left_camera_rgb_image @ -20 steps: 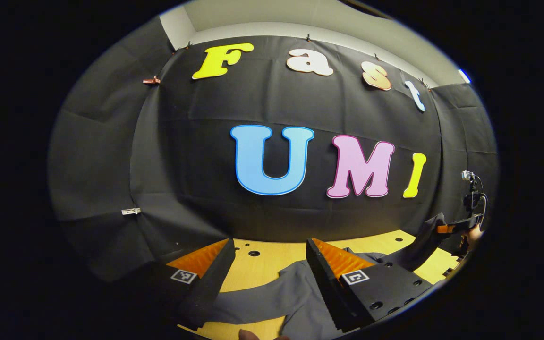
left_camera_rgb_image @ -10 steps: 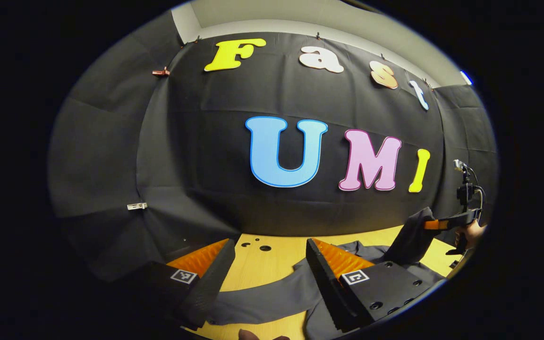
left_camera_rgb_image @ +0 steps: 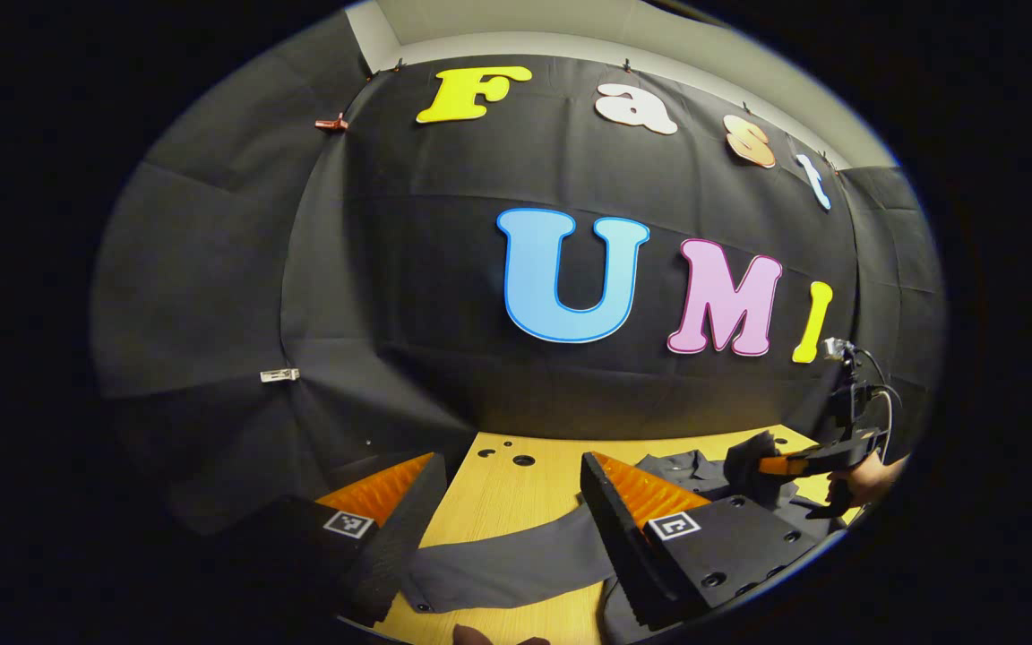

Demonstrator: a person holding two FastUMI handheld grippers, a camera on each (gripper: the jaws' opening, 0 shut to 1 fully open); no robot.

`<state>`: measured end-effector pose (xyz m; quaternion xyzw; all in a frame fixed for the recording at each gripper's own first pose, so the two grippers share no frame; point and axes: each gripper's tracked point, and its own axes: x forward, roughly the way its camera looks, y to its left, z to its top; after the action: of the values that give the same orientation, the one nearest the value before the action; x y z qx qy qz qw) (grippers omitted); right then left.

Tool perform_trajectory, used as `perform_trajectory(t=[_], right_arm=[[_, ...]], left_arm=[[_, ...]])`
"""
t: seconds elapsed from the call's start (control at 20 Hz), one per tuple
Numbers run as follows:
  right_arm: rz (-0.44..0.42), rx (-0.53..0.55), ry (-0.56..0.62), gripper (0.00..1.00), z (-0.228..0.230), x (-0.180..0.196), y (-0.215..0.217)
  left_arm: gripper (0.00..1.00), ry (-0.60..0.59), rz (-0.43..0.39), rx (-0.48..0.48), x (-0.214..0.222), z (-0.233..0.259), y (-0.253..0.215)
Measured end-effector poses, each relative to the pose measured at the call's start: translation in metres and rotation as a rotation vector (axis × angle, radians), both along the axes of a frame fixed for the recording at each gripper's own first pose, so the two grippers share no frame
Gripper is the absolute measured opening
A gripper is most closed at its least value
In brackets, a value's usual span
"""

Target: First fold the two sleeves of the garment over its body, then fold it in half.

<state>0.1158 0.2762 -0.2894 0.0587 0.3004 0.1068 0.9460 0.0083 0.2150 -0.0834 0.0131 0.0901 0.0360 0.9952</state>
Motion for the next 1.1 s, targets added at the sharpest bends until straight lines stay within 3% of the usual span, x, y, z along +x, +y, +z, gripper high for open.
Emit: perform_trajectory(t=[0.25, 0.4, 0.45, 0.5, 0.7, 0.75, 0.8, 0.95, 1.0, 1.05, 1.1], right_arm=[[0.017, -0.004, 0.138, 0.13, -0.056, -0.009, 0.035], [0.075, 0.015, 0.214, 0.21, -0.077, -0.025, 0.062], [0.097, 0.016, 0.238, 0.17, -0.083, -0.03, 0.071], [0.12, 0.013, 0.26, 0.32, -0.088, -0.036, 0.077], [0.198, 0.024, 0.307, 0.52, -0.101, -0.056, 0.095], [0.215, 0.042, 0.315, 0.56, -0.101, -0.061, 0.1], [0.236, 0.074, 0.324, 0.62, -0.097, -0.068, 0.107], [0.294, 0.135, 0.328, 0.69, -0.085, -0.083, 0.12], [0.309, 0.157, 0.323, 0.58, -0.076, -0.087, 0.122], [0.322, 0.176, 0.324, 0.72, -0.068, -0.091, 0.123], [0.325, 0.174, 0.327, 0.73, -0.063, -0.096, 0.118]], left_arm=[[0.95, 0.025, 0.03, -0.019, -0.007, -0.014, 0.014], [0.95, 0.037, 0.05, -0.02, -0.008, -0.021, 0.024], [0.95, 0.042, 0.056, -0.017, -0.009, -0.025, 0.027], [0.95, 0.047, 0.06, -0.015, -0.01, -0.027, 0.029], [0.95, 0.088, 0.065, -0.006, -0.009, -0.05, 0.037], [0.91, 0.094, 0.063, -0.007, -0.01, -0.056, 0.037], [0.96, 0.102, 0.062, -0.009, -0.009, -0.062, 0.038], [0.96, 0.134, 0.07, -0.005, -0.008, -0.086, 0.046], [0.95, 0.151, 0.075, -0.005, -0.008, -0.096, 0.049], [0.95, 0.173, 0.083, -0.003, -0.008, -0.107, 0.053], [0.95, 0.19, 0.093, 0.004, -0.008, -0.116, 0.058]])
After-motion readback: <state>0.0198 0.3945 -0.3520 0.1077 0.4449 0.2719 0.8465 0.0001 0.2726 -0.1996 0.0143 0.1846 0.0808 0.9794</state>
